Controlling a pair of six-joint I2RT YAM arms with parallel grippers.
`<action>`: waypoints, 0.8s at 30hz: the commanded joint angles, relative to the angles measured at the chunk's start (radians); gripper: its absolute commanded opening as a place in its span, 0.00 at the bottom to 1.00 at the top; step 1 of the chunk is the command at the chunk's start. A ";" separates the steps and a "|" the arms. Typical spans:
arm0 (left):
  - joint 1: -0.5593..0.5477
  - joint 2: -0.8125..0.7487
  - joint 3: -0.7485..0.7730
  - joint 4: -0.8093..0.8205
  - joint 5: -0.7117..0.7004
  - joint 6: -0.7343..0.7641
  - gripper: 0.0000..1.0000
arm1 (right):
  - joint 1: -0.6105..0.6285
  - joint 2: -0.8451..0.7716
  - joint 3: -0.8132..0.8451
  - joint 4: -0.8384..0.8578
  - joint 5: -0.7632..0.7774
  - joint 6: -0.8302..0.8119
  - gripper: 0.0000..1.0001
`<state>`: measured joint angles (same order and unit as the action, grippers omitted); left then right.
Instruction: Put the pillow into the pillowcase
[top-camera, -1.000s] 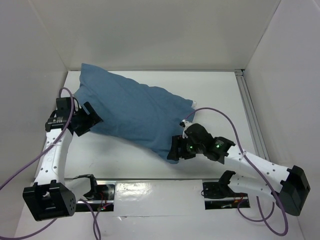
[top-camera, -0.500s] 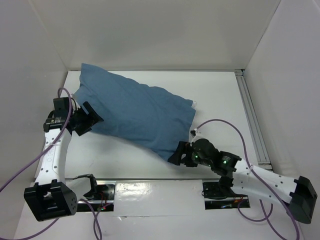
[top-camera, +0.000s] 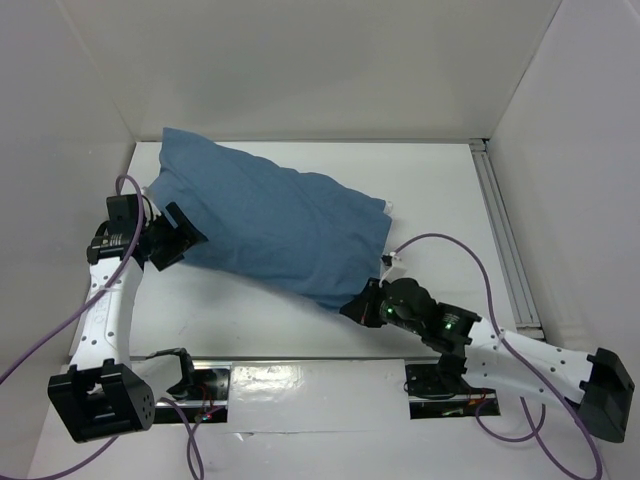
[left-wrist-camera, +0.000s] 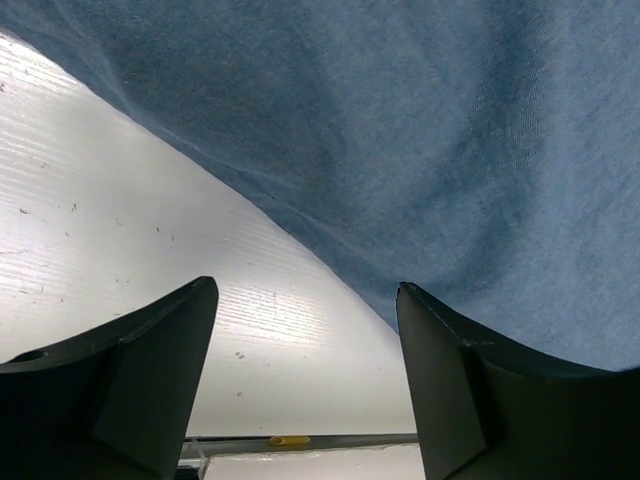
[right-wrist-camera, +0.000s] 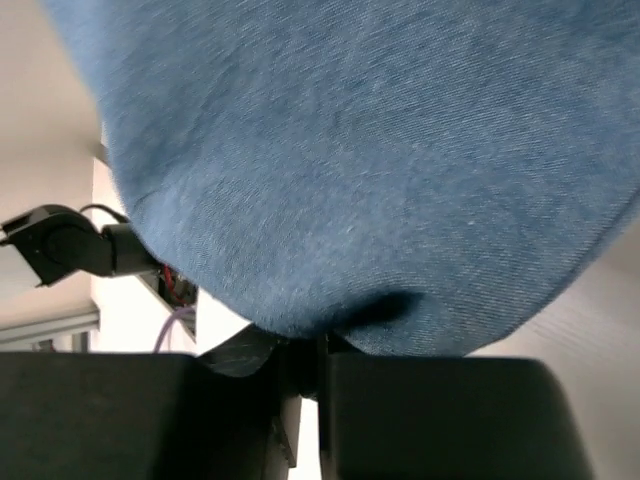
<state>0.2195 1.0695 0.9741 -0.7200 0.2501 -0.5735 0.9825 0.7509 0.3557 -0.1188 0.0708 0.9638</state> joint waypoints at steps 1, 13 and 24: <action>0.006 -0.014 0.014 0.034 0.014 0.026 0.84 | 0.008 -0.067 0.072 -0.066 0.081 0.004 0.05; 0.044 0.061 0.175 -0.028 -0.009 0.026 0.84 | 0.008 -0.098 0.582 -0.464 0.424 -0.212 0.00; 0.193 0.084 0.276 -0.122 -0.152 -0.089 0.92 | 0.008 0.039 0.787 -0.588 0.595 -0.350 0.00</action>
<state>0.3809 1.1126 1.2198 -0.8242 0.1139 -0.6205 0.9840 0.7860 1.0996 -0.6991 0.5701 0.6567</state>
